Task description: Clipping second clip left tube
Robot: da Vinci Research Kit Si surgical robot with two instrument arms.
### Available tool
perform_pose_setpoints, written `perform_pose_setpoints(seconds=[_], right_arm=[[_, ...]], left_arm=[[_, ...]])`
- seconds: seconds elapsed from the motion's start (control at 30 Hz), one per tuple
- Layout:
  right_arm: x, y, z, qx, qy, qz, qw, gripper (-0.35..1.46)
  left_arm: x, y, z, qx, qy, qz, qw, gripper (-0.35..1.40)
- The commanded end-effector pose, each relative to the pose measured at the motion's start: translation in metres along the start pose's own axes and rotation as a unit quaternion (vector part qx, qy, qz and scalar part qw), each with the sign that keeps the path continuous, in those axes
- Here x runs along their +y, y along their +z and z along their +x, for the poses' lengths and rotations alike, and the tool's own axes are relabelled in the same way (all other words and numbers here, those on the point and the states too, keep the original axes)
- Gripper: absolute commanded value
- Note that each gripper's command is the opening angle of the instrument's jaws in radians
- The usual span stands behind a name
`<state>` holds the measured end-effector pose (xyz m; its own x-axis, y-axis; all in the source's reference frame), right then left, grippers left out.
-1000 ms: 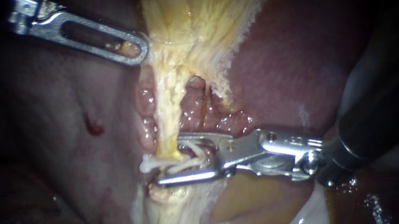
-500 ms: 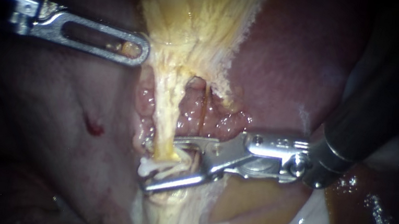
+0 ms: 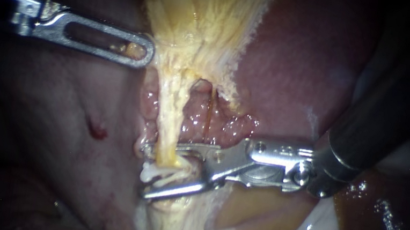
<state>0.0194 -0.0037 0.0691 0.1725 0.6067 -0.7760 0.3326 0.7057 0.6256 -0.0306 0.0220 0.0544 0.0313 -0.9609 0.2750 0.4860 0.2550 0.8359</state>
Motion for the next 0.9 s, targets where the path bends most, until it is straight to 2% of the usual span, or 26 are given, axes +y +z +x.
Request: perform_pose_setpoints(seconds=[0.03,0.33,0.77,0.9], right_arm=[[0.0000,0.0001,0.0000,0.000,0.000,0.001,1.0000,0.50],[-0.0007,0.0005,0.0002,0.001,0.002,0.009,1.0000,0.50],[-0.0030,0.0019,0.0009,0.003,0.000,0.056,0.9984,0.50],[-0.0035,0.0022,0.0011,0.004,0.000,0.061,0.9981,0.49]], left_arm=[[0.0000,0.0000,0.0000,0.000,0.000,0.000,1.0000,-0.35],[0.0001,0.0000,0.0000,0.000,0.000,0.000,1.0000,-0.35],[0.0003,0.0001,0.0000,0.000,0.000,0.000,1.0000,-0.35],[0.0003,0.0001,0.0000,0.000,0.000,0.000,1.0000,-0.35]])
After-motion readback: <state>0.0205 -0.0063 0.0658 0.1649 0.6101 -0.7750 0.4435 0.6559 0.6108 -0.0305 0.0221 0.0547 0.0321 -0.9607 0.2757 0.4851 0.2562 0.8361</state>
